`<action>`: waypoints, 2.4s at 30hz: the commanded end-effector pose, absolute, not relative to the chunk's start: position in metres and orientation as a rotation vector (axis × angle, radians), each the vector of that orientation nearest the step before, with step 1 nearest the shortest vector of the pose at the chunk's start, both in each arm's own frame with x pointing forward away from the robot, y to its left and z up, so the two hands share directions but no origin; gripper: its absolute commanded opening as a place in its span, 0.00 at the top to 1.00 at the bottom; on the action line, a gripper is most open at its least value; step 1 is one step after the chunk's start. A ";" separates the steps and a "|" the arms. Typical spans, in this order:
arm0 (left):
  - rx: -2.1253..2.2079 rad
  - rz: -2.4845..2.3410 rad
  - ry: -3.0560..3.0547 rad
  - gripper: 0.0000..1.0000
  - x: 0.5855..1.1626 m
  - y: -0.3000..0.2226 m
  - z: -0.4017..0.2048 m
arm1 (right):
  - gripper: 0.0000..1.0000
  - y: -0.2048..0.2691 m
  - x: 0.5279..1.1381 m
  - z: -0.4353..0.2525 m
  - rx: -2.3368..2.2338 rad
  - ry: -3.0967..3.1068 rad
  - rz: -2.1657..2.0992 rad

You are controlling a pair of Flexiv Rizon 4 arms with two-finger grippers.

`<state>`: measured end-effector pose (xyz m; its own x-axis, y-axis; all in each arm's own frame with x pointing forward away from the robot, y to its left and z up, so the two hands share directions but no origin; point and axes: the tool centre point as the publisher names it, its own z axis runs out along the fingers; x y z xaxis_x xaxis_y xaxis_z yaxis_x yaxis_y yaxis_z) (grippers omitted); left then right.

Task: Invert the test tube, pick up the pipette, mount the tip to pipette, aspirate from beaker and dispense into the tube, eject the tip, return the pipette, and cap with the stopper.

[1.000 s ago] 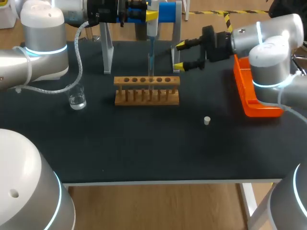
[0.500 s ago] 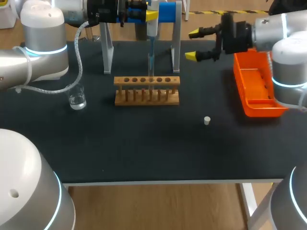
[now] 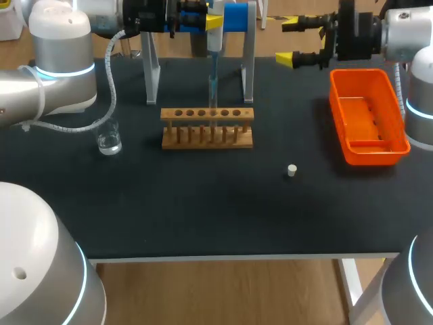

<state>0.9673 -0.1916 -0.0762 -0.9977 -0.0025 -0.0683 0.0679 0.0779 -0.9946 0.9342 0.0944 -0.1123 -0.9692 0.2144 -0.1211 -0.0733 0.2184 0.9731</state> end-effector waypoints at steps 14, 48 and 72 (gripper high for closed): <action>0.071 -2.098 2.269 1.00 0.968 -0.191 -0.076 | 0.82 0.128 0.940 -0.038 0.043 2.197 1.995; 0.071 -2.098 2.269 1.00 0.968 -0.191 -0.076 | 1.00 0.207 0.958 0.012 -0.051 2.211 2.150; 0.071 -2.098 2.269 1.00 0.968 -0.191 -0.076 | 1.00 0.232 0.954 0.004 -0.054 2.255 2.205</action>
<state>0.9673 -0.1917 -0.0762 -0.9977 -0.0025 -0.0683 0.0679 0.0779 -0.9946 0.9525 0.2308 0.0042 -0.9994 -0.0303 -0.0153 -0.0159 0.0214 0.9996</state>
